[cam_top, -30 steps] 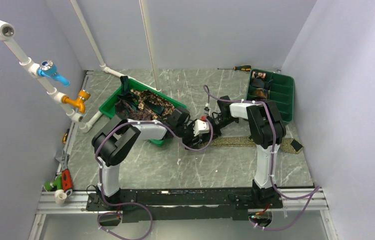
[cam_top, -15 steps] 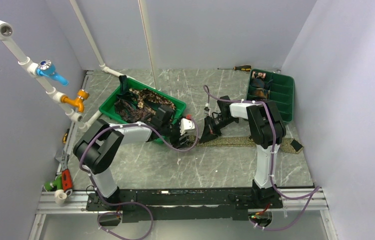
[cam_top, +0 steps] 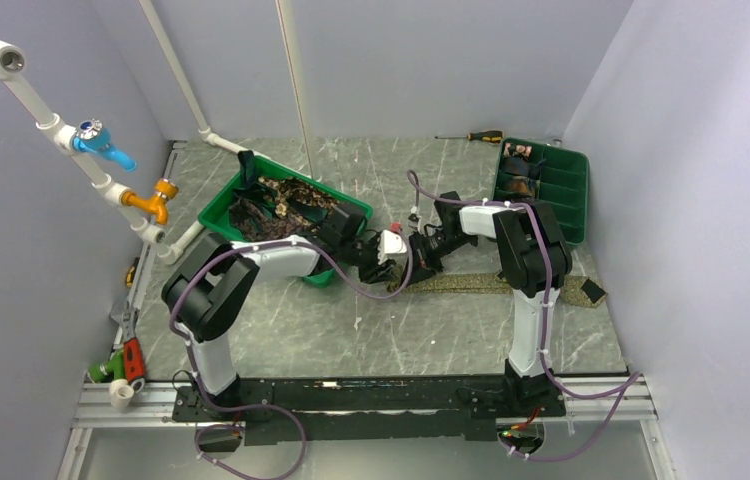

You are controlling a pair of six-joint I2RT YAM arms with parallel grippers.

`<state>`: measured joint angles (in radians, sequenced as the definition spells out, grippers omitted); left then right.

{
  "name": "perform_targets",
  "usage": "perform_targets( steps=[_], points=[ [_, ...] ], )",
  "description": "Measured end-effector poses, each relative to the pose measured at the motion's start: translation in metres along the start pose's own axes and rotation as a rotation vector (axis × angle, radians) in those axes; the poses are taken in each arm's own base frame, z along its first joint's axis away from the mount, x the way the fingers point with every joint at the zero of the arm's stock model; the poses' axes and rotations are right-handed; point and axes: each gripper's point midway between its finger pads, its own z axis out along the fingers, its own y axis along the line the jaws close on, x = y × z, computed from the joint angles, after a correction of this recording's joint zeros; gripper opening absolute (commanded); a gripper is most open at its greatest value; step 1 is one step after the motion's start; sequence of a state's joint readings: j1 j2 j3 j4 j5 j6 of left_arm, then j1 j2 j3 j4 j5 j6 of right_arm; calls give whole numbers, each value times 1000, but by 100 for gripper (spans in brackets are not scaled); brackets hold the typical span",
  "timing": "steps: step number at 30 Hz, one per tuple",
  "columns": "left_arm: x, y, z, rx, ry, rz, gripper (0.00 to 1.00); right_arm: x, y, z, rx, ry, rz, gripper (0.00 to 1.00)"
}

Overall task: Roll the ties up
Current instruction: Roll the tie at the center of the board.

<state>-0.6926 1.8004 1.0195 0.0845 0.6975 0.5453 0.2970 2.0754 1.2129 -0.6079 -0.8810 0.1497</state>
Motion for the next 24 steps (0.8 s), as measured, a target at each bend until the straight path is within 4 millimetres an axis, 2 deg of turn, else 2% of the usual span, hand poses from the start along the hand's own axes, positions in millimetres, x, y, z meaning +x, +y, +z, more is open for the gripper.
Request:
perform_targets(
  steps=[3, 7, 12, 15, 18, 24],
  points=[
    [-5, -1, 16, 20, -1, -1, 42, 0, 0, 0, -1, 0, 0, 0],
    [6, -2, 37, 42, 31, -31, 43, 0, 0, 0, 2, -1, 5, 0],
    [9, -1, 37, 35, 51, -39, 43, -1, -1, -1, -2, -6, 15, 1],
    [16, -2, 36, 33, 79, -40, 41, -1, 0, -2, -1, -8, 11, 7],
    [31, -9, 35, 45, 128, -44, 40, -2, 1, -4, 7, -19, -4, 11],
    [33, -9, 35, 50, 133, -13, 39, -2, 2, -9, 13, -32, -14, 24]
  ],
)
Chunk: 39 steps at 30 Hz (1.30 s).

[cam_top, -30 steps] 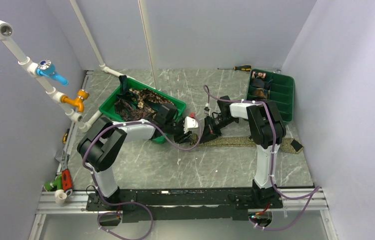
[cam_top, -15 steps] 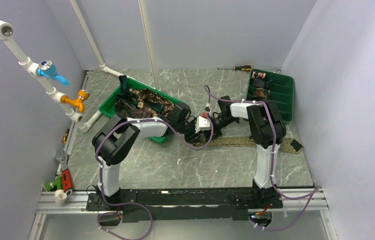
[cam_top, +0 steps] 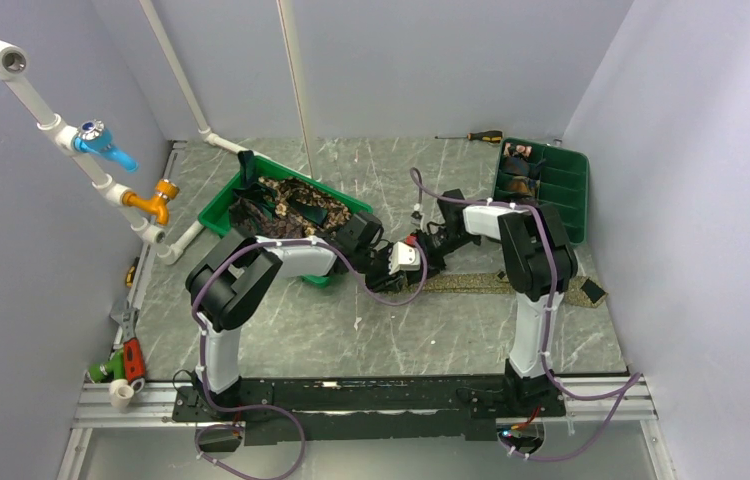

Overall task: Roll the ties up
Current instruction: Roll the tie at the center of the board.

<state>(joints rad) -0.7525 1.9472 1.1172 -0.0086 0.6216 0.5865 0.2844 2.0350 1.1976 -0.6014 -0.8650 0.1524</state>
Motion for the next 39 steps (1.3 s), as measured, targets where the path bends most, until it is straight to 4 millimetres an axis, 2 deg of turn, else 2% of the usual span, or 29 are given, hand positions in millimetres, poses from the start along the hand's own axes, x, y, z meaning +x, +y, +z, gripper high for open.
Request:
perform_targets(
  steps=[7, 11, 17, 20, 23, 30, 34, 39],
  points=[
    [0, 0, -1, 5, 9, -3, 39, 1, 7, -23, 3, -28, -27, 43],
    [0, 0, -1, 9, 15, -7, 37, 1, 13, -33, -9, -43, -45, 46],
    [0, 0, -1, 19, 24, -13, 38, 4, 25, -26, -35, -21, -65, 38],
    [-1, 0, -1, 22, 28, -13, 40, 4, 27, -19, -37, -4, -79, 21],
    [0, 0, -1, 23, 31, -8, 46, 5, 24, -11, -33, 18, -79, 0],
    [4, 3, -6, 25, 44, -32, 65, 6, 9, -10, -4, 29, -51, 0],
    [5, 7, -13, 13, 48, -58, 82, 6, 7, -11, 0, 29, -49, 0],
    [-12, 9, -30, -17, 13, -35, 98, 5, 6, -12, 0, 25, -46, 0]
  ],
)
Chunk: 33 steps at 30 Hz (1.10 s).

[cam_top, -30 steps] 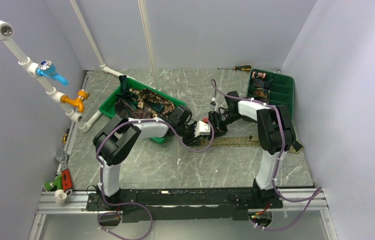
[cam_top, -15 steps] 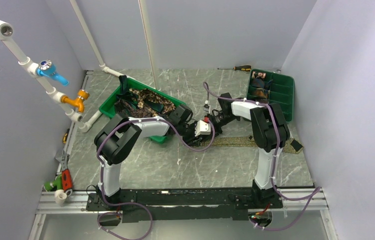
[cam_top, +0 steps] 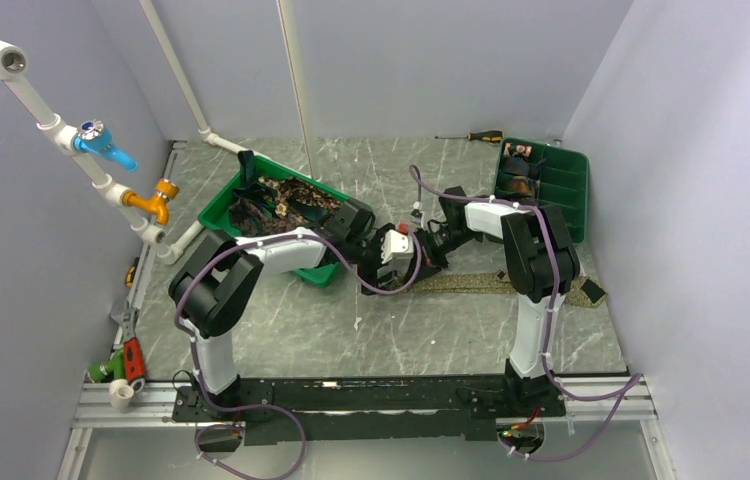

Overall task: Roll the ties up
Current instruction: Roll the tie at the center of the board.

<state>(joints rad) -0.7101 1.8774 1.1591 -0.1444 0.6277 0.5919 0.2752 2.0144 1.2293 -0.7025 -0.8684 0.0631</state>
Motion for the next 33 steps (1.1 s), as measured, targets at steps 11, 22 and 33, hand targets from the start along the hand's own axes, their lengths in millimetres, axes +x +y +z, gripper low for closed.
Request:
perform_targets(
  steps=[11, 22, 33],
  points=[
    [7, -23, 17, -10, 27, 69, 99, 0, 0, 0, -1, -1, 1, 0],
    [11, -7, 29, -65, 46, 90, 43, 0, 0, -2, -5, 0, 5, 16],
    [11, -12, 28, -40, 50, 93, 32, -4, 0, -10, -5, -4, 14, 12]
  ],
)
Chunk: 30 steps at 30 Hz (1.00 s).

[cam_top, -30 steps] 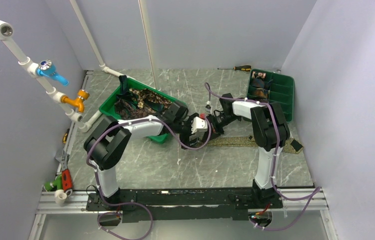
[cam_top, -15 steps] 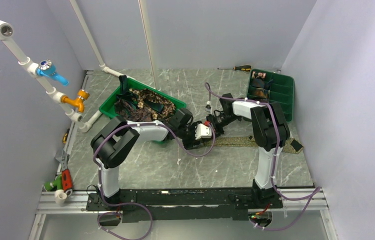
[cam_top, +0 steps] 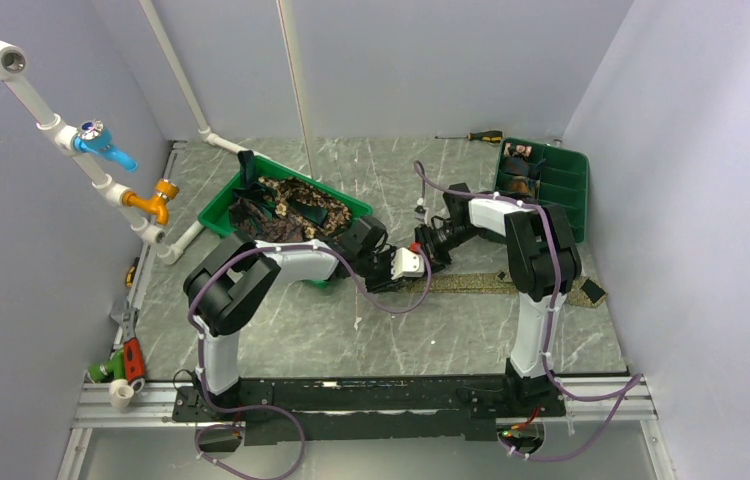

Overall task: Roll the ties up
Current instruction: Roll the tie at the center of the board.

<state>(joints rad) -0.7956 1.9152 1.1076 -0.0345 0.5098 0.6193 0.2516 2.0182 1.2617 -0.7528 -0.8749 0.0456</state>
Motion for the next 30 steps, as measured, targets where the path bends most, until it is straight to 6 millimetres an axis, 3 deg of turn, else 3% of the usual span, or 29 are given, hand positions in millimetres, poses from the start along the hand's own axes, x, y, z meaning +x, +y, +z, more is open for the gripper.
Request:
perform_targets(
  steps=[2, 7, 12, 20, 26, 30],
  points=[
    [0, 0, 0, 3, -1, 1, 34, -1, 0, -1, -4, -4, -3, 0],
    [-1, 1, 1, 10, 3, -14, 65, 1, -1, 0, -15, 4, 2, 0],
    [0, 3, -1, 9, -1, -46, 75, 1, -3, 2, -17, 10, 10, 0],
    [-10, 8, 12, 5, -17, -59, 63, 1, -2, 1, -24, 10, 11, 0],
    [-13, 9, 17, 7, -27, -85, 35, 1, -2, 1, -24, 9, 10, 0],
    [-13, 8, 17, 12, -29, -84, 34, 1, -3, 0, -22, 7, 11, 0]
  ],
)
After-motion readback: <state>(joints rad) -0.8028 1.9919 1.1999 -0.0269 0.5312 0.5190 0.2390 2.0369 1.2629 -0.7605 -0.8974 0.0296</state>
